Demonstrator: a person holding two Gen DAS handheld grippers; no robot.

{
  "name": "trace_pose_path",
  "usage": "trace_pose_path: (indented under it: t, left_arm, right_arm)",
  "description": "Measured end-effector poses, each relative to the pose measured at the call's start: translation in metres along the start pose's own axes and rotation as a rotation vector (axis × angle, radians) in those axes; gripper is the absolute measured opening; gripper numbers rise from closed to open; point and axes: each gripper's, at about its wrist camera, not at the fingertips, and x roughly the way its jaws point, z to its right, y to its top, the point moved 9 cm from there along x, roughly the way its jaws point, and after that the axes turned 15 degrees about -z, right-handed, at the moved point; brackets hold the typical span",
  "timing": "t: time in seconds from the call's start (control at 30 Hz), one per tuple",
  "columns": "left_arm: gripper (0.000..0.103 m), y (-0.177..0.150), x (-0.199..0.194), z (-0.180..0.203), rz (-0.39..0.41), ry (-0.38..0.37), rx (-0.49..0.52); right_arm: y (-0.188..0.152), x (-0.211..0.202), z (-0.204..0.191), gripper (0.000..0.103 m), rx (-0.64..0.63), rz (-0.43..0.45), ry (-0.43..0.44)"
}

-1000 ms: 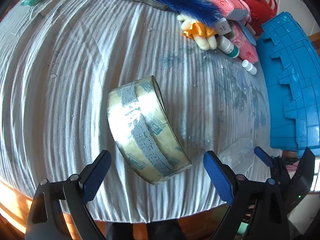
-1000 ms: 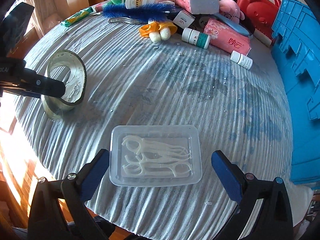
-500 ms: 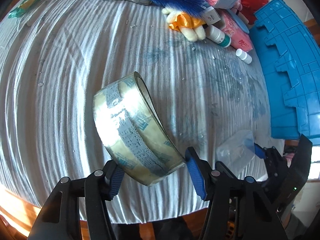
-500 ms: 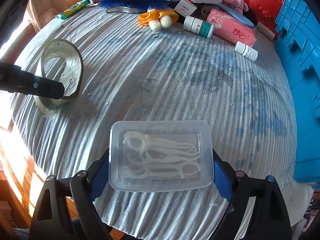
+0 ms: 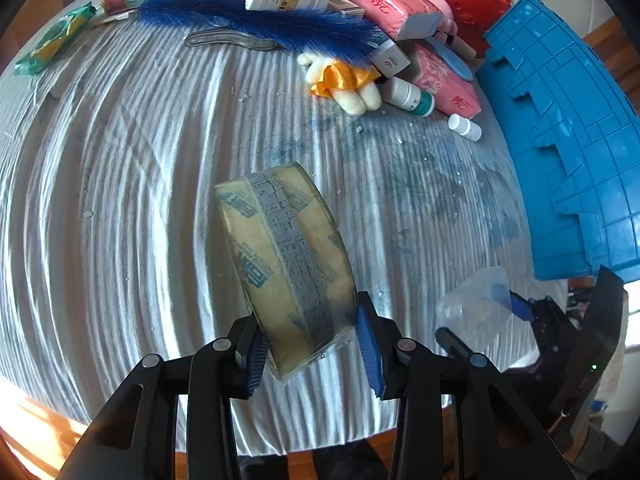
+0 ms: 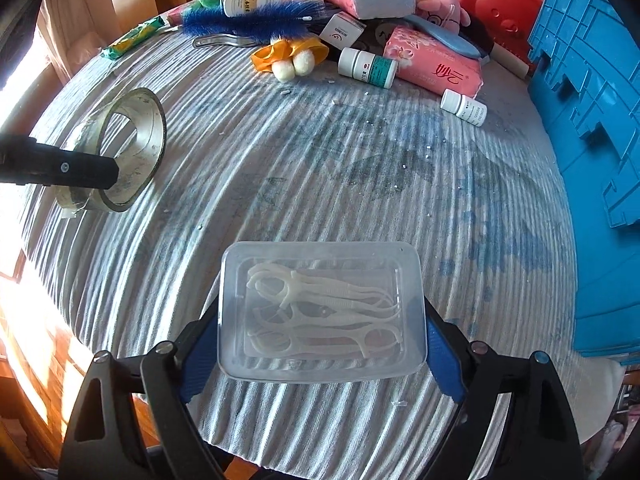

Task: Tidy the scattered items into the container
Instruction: 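Close left tool on the tape roll while right tool grasps the clear box of floss picks, then lift the tape roll with left tool while right tool lifts the clear box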

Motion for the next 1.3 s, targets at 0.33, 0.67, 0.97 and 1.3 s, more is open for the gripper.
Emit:
trace_pose_path:
  t: [0.33,0.67,0.97,1.3]
  left_arm:
    - [0.054,0.003,0.012,-0.028,-0.003,0.022,-0.101]
    - [0.042,0.018,0.012,-0.030,0.004,-0.010,-0.139]
    - [0.041,0.014,-0.002,-0.020,0.039,-0.001,-0.089]
    - [0.040,0.014,-0.029,-0.013,0.079,-0.013,-0.059]
  right_arm:
    - [-0.005,0.003,-0.004,0.088,-0.004,-0.003,0.007]
    - [-0.008,0.005,-0.001,0.088,-0.002,-0.006,0.013]
    - [-0.003,-0.007,0.005,0.088,-0.001,0.014,0.005]
    - [0.005,-0.032,0.000,0.088,-0.007,0.048,-0.007]
